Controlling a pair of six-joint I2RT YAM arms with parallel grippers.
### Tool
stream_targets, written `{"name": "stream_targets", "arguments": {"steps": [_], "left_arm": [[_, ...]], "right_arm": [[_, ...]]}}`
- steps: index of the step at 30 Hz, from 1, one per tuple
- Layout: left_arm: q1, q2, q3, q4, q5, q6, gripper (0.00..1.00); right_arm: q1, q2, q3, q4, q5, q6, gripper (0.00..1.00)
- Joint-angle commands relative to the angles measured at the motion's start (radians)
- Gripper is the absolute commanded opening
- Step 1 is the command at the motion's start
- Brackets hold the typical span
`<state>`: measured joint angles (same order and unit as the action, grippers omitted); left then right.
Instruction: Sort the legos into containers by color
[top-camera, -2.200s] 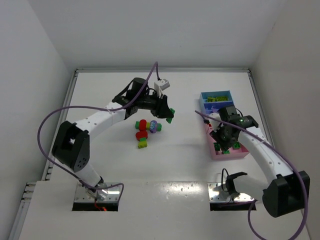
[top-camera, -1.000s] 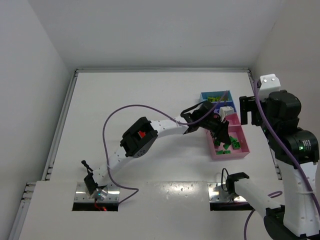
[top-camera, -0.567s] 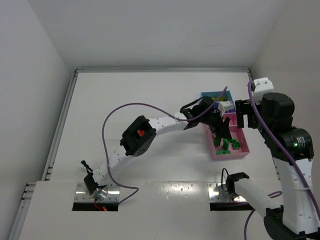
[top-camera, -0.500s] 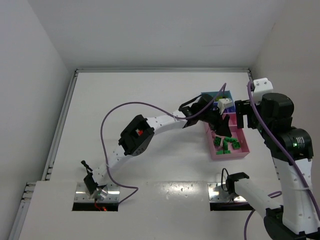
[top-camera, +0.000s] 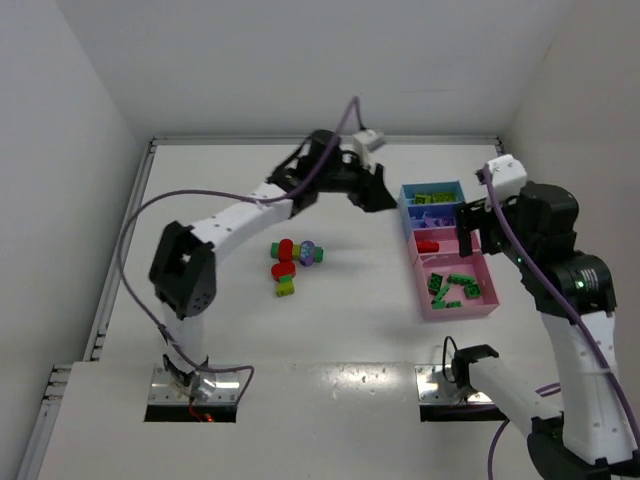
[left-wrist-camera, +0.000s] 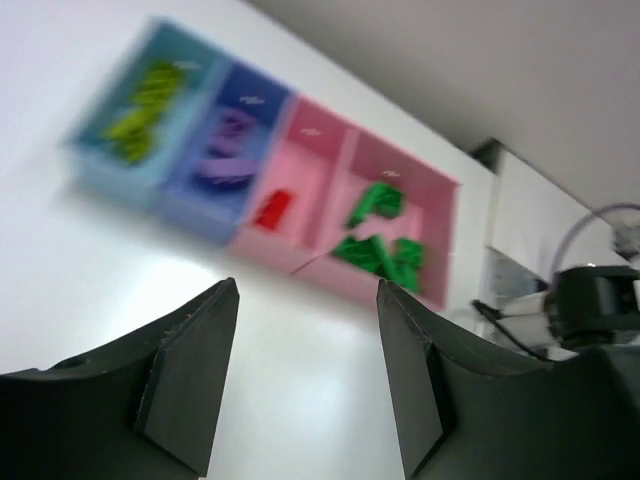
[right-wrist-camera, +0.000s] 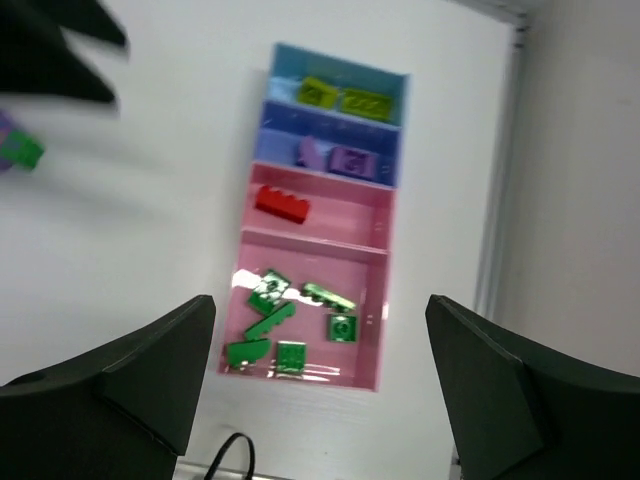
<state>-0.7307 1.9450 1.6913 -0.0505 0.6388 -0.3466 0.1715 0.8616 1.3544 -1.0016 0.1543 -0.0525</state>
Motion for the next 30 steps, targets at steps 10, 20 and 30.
{"name": "stream_targets", "arguments": {"steps": [10,20,30], "left_arm": [[0.429,-0.472,-0.297,-0.438,0.007,0.371,0.67],[0.418,-0.509,-0.413,-0.952,-0.053,1.167,0.64],[0.315,-0.453,-0.453,-1.125,-0.062,1.863,0.64]], "right_arm": [[0.126,0.439,-0.134,0.201,-0.598,-0.282,0.81],[0.168,0.528,-0.066,0.211,-0.608,-0.328,0.81],[0.146,0.485,-0.113,0.221,-0.575,-0.300,0.81]]}}
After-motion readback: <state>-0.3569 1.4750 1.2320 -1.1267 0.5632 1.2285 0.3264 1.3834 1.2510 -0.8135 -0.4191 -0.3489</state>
